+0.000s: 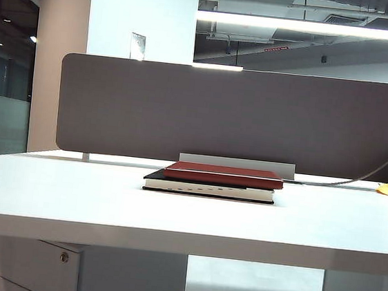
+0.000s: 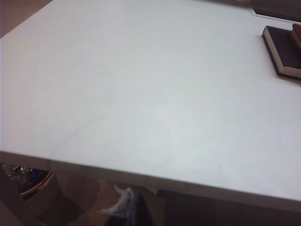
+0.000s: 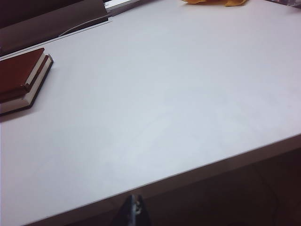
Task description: Pick up the red book and place it on top of the black book.
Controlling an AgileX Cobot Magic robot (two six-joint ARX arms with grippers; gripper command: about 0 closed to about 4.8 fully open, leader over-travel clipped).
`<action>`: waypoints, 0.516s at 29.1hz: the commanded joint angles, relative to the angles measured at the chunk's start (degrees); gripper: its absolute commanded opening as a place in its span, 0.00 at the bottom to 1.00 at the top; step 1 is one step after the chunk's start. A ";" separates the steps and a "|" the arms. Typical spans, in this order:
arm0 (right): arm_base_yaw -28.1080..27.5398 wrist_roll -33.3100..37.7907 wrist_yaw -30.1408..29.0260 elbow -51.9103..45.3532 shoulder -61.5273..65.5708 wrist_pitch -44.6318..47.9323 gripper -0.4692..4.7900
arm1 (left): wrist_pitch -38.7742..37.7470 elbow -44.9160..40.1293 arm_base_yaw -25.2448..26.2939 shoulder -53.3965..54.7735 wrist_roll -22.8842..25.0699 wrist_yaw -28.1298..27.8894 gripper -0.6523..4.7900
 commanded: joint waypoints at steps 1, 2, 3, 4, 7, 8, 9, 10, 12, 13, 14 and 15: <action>0.07 -0.13 0.02 0.07 -0.02 0.59 0.09 | -0.07 -0.35 -0.11 0.02 -0.20 0.02 0.11; 0.07 -0.13 0.02 0.07 -0.02 0.59 0.09 | -0.07 -0.35 -0.11 0.02 -0.20 0.02 0.11; 0.07 -0.13 0.02 0.07 -0.02 0.59 0.09 | -0.09 -0.35 -0.11 0.02 -0.20 0.02 0.11; 0.07 -0.13 0.02 0.07 -0.02 0.59 0.09 | -0.07 -0.35 -0.11 0.02 -0.20 0.02 0.11; 0.11 -0.13 0.00 0.07 -0.02 0.85 0.09 | -0.07 -0.35 -0.11 0.02 -0.20 0.02 0.11; 0.09 -0.13 -0.11 0.07 -0.02 0.92 0.09 | -0.09 -0.35 -0.11 0.02 -0.20 0.00 0.11; 0.07 -0.13 -0.07 0.07 -0.02 0.90 0.09 | -0.07 -0.35 -0.11 0.02 -0.20 0.02 0.11; 0.07 -0.13 0.00 0.07 -0.02 0.92 0.09 | -0.07 -0.35 -0.11 0.02 -0.20 0.02 0.11; 0.02 -0.13 -0.09 0.07 -0.02 0.94 0.09 | 0.42 -0.22 -0.11 0.07 0.02 0.20 0.11; 0.04 -0.13 0.00 0.07 -0.02 0.92 0.09 | 0.35 -0.24 -0.11 0.63 0.04 0.02 0.11; 0.04 -0.13 0.00 0.07 0.00 1.05 0.09 | -0.04 -0.26 -0.11 0.57 0.02 0.11 0.11; 0.04 -0.13 0.04 0.07 -0.02 0.94 0.09 | -0.37 -0.26 -0.11 0.61 0.02 0.22 0.11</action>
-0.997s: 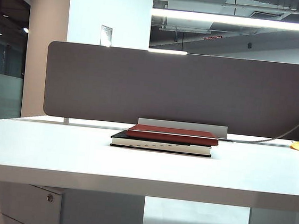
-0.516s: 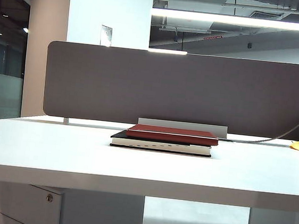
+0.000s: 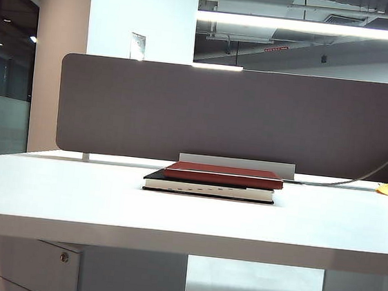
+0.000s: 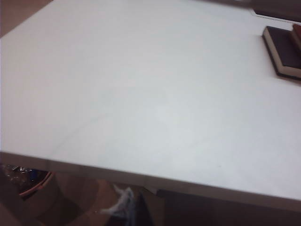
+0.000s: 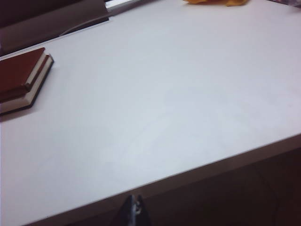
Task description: Pick up the red book and place it on top of the black book.
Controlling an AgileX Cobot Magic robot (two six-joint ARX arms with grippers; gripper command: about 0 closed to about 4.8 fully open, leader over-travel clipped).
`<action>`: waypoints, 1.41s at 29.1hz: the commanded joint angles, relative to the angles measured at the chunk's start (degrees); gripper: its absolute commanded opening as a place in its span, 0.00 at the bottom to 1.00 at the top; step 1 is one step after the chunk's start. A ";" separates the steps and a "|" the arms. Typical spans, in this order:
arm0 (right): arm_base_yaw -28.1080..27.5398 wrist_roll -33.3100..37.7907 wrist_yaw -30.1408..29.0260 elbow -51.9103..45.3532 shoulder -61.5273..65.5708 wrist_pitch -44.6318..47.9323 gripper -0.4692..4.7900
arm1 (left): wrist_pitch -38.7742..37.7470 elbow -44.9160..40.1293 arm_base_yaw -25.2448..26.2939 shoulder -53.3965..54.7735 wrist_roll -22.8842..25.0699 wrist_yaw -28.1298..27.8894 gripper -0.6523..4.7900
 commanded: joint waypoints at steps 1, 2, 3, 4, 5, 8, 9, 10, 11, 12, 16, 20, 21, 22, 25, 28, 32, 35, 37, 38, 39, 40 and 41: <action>-0.09 -0.13 -0.02 0.11 -0.02 0.96 0.09 | -0.63 -0.26 -0.09 0.24 0.00 0.15 0.11; -0.04 -0.13 0.02 0.11 -0.02 0.92 0.09 | -0.63 -0.26 -0.09 0.26 0.00 0.11 0.11; -0.04 -0.13 0.00 0.11 -0.02 0.94 0.09 | -0.63 -0.26 -0.09 0.26 0.00 0.13 0.11; -0.04 -0.13 0.04 0.11 -0.02 0.92 0.09 | -0.63 -0.26 -0.09 0.22 0.00 0.13 0.11; -0.04 -0.15 0.02 0.11 -0.02 0.92 0.09 | -0.63 -0.26 -0.09 0.26 0.00 0.13 0.11; -0.07 -4.70 0.15 0.07 -0.02 0.55 0.09 | -0.63 -0.26 -0.09 0.26 0.00 0.13 0.11; -0.07 -6.21 0.28 0.07 -0.02 0.74 0.09 | -0.63 -0.26 -0.09 0.24 0.00 0.13 0.11; -0.07 -10.38 1.38 -0.17 -0.02 1.79 0.09 | -0.63 -0.26 -0.09 0.26 0.00 0.13 0.11; -0.02 -11.78 2.05 -0.57 -0.02 3.06 0.09 | -0.63 -0.26 -0.09 0.24 0.00 0.13 0.11; -0.04 -13.20 3.10 -2.16 -0.02 7.23 0.09 | -0.63 -0.26 -0.09 0.24 0.00 0.13 0.11; -0.04 -16.41 3.67 -2.62 -0.02 8.44 0.09 | -0.63 -0.26 -0.09 0.22 0.00 0.13 0.11; -0.04 -17.44 3.37 -2.62 -0.02 8.13 0.09 | -0.63 -0.26 -0.09 0.24 0.00 0.13 0.11; -0.04 -17.46 3.41 -2.62 -0.02 8.35 0.09 | -0.63 -0.26 -0.09 0.24 0.00 0.13 0.11; -0.04 -17.46 3.45 -2.62 -0.02 8.33 0.09 | -0.63 -0.26 -0.09 0.24 0.00 0.13 0.11; -0.04 -17.46 3.45 -2.62 -0.02 8.33 0.09 | -0.63 -0.26 -0.09 0.24 0.00 0.13 0.11; -0.04 -17.46 3.45 -2.62 -0.02 8.33 0.09 | -0.63 -0.26 -0.09 0.24 0.00 0.15 0.11; -0.04 -17.46 3.45 -2.62 -0.02 8.33 0.09 | -0.63 -0.26 -0.09 0.24 0.00 0.13 0.11; -0.04 -17.46 3.45 -2.62 -0.02 8.33 0.09 | -0.63 -0.26 -0.09 0.24 0.00 0.13 0.11; -0.04 -17.46 3.45 -2.62 -0.02 8.33 0.09 | -0.50 -0.26 -0.09 0.24 0.81 -0.04 0.11; -0.04 -17.46 3.45 -2.62 -0.02 8.33 0.09 | -0.26 -0.28 -0.07 0.07 1.53 -0.98 0.11; -0.04 -17.46 3.45 -2.62 -0.02 8.33 0.09 | 0.44 -0.39 -0.09 -0.37 1.51 -1.99 0.11; -0.04 -17.46 3.45 -2.62 0.00 8.33 0.09 | 1.33 -0.52 -0.07 -0.35 1.53 -2.12 0.11; -0.04 -17.46 3.48 -2.62 0.00 8.31 0.09 | 4.04 -1.31 -0.09 -0.35 1.55 -2.86 0.11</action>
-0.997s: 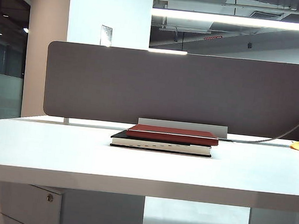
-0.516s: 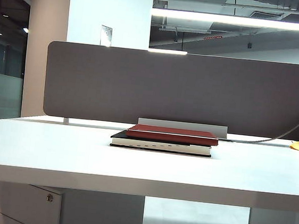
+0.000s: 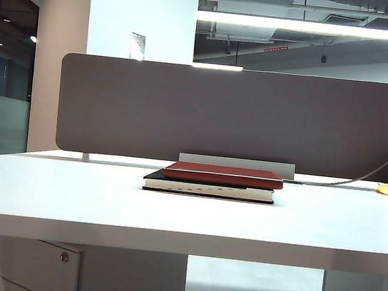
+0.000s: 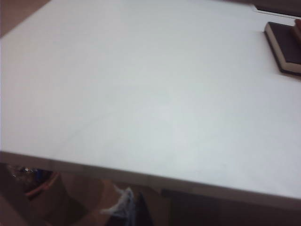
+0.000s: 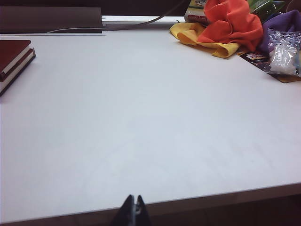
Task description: Pick up the red book and place it on top of the black book.
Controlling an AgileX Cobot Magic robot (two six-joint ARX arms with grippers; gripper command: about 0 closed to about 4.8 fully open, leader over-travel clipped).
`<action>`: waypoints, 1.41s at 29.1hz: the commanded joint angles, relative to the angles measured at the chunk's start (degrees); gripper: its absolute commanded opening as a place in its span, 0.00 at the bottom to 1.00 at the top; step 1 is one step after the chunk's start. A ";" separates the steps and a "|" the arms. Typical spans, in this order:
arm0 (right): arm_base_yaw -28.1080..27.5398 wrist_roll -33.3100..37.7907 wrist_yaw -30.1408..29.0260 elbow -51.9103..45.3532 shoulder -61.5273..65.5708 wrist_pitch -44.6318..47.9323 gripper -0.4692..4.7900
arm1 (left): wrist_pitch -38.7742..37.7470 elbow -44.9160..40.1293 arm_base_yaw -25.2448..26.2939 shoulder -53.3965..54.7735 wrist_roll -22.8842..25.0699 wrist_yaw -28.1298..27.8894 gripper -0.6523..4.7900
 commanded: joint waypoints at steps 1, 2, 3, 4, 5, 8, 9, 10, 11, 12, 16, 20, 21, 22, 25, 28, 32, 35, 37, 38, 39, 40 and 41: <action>-0.04 -0.15 0.04 -0.15 0.00 0.70 0.09 | 6.10 -2.03 -0.07 -0.07 0.48 -1.86 0.11; -0.04 -0.15 0.07 -0.15 0.00 0.66 0.09 | 9.60 -3.28 -0.09 -0.07 0.42 -1.62 0.11; -0.04 -0.15 0.04 -0.15 -0.02 0.68 0.09 | 9.81 -3.28 -0.09 -0.07 0.50 -1.46 0.11; -0.04 -0.15 0.07 -0.15 0.00 0.68 0.09 | 10.01 -3.28 -0.11 -0.07 0.48 -1.49 0.11; -0.04 -0.15 0.04 -0.15 0.00 0.68 0.09 | 9.94 -3.28 -0.11 -0.07 0.52 -1.66 0.11; -0.04 -0.15 0.07 -0.15 0.00 0.68 0.09 | 9.42 -3.28 -0.04 -0.07 0.98 -1.86 0.11; -0.04 -0.15 0.07 -0.15 0.00 0.68 0.09 | 9.42 -3.28 -0.04 -0.07 1.14 -1.86 0.11; -0.04 -0.15 0.04 -0.15 0.00 0.68 0.09 | 9.42 -3.28 -0.04 -0.07 1.14 -1.86 0.11; -0.04 -0.15 0.07 -0.15 0.00 0.68 0.09 | 9.42 -3.28 -0.04 -0.07 1.14 -1.86 0.11; -0.04 -0.15 0.07 -0.15 0.00 0.68 0.09 | 9.46 -3.28 -0.04 -0.07 1.14 -1.86 0.11; -0.04 -0.15 0.07 -0.15 0.00 0.68 0.09 | 9.51 -3.28 -0.09 -0.07 1.11 -1.66 0.11; -0.04 -0.15 0.07 -0.15 0.00 0.68 0.09 | 9.51 -3.28 -0.09 -0.07 1.11 -1.66 0.11; -0.04 -0.15 0.07 -0.15 0.00 0.68 0.09 | 9.51 -3.28 -0.09 -0.07 1.11 -1.68 0.11; -0.04 -0.15 0.07 -0.15 0.00 0.68 0.09 | 9.51 -3.28 -0.09 -0.07 1.11 -1.66 0.11; -0.04 -0.15 0.07 -0.15 0.00 0.68 0.09 | 9.51 -3.28 -0.09 -0.07 1.11 -1.66 0.11; -0.04 -0.15 0.07 -0.15 0.00 0.68 0.09 | 9.51 -3.28 -0.09 -0.07 1.11 -1.66 0.11; -0.04 -0.15 0.07 -0.15 0.00 0.68 0.09 | 9.51 -3.28 -0.09 -0.07 1.11 -1.66 0.11; -0.04 -0.15 0.07 -0.15 0.00 0.68 0.09 | 9.51 -3.28 -0.09 -0.07 1.11 -1.66 0.11; -0.04 -0.15 0.07 -0.15 0.00 0.68 0.09 | 9.51 -3.28 -0.09 -0.07 1.11 -1.66 0.11; -0.04 -0.15 0.07 -0.15 0.00 0.68 0.09 | 9.51 -3.28 -0.09 -0.07 1.11 -1.66 0.11; -0.04 -0.15 0.07 -0.15 0.00 0.68 0.09 | 9.51 -3.28 -0.09 -0.07 1.11 -1.66 0.11; -0.04 -0.15 0.07 -0.15 0.00 0.68 0.09 | 9.51 -3.28 -0.09 -0.07 1.11 -1.66 0.11; -0.04 -0.15 0.07 -0.15 0.00 0.68 0.09 | 9.51 -3.28 -0.09 -0.07 1.11 -1.66 0.11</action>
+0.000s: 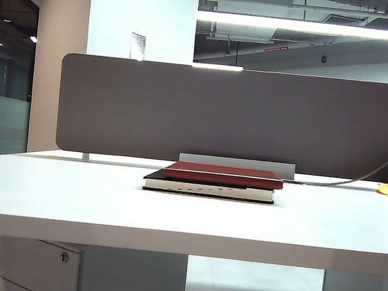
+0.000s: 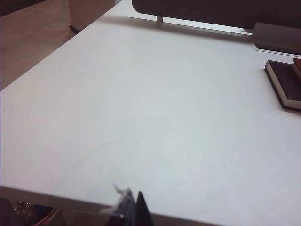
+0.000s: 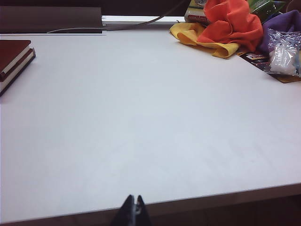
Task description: Pick up the red book and place it on top of the black book.
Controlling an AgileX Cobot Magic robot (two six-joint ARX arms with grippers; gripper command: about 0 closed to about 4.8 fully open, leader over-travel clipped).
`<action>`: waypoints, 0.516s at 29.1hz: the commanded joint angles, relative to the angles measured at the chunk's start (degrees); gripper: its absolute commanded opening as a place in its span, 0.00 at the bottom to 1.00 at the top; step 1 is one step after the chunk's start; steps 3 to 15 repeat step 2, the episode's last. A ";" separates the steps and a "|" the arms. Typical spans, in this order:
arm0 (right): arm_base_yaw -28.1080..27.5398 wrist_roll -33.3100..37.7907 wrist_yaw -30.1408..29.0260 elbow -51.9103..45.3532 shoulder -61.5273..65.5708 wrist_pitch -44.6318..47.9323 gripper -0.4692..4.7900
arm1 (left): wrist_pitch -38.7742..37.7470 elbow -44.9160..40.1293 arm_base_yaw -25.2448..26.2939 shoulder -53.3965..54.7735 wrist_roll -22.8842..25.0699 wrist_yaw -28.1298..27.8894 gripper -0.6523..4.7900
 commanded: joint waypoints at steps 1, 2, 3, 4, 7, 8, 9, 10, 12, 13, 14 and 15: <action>-0.04 -0.15 0.09 -0.15 0.00 0.66 0.09 | -0.52 -0.42 -0.09 0.02 0.44 0.02 0.11; -0.04 -0.15 0.09 -0.15 0.00 0.66 0.09 | -0.52 -0.42 -0.09 0.02 0.44 0.02 0.11; -0.04 -0.15 0.09 -0.15 0.00 0.66 0.09 | -0.52 -0.42 -0.09 0.02 0.44 0.02 0.11; -0.04 -0.15 0.09 -0.15 0.00 0.66 0.09 | -0.52 -0.42 -0.09 0.02 0.44 0.02 0.11; -0.04 -0.15 0.09 -0.15 0.00 0.66 0.09 | -0.52 -0.42 -0.09 0.02 0.44 0.02 0.11; -0.04 -0.15 0.09 -0.15 0.00 0.66 0.09 | -0.52 -0.42 -0.09 0.02 0.44 0.02 0.11; -0.04 -0.15 0.09 -0.15 0.00 0.66 0.09 | -0.52 -0.42 -0.09 0.02 0.44 0.02 0.11; -0.04 -0.15 0.09 -0.15 0.00 0.66 0.09 | -0.52 -0.42 -0.09 0.02 0.44 0.02 0.11; -0.04 -0.15 0.09 -0.15 0.00 0.66 0.09 | -0.52 -0.42 -0.09 0.02 0.44 0.02 0.11; -0.04 -0.15 0.09 -0.15 0.00 0.66 0.09 | -0.52 -0.42 -0.09 0.02 0.44 0.02 0.11; -0.04 -0.15 0.09 -0.15 0.00 0.66 0.09 | -0.52 -0.42 -0.09 0.02 0.44 0.02 0.11; -0.04 -0.15 0.09 -0.15 0.00 0.66 0.09 | -0.52 -0.42 -0.09 0.02 0.44 0.02 0.11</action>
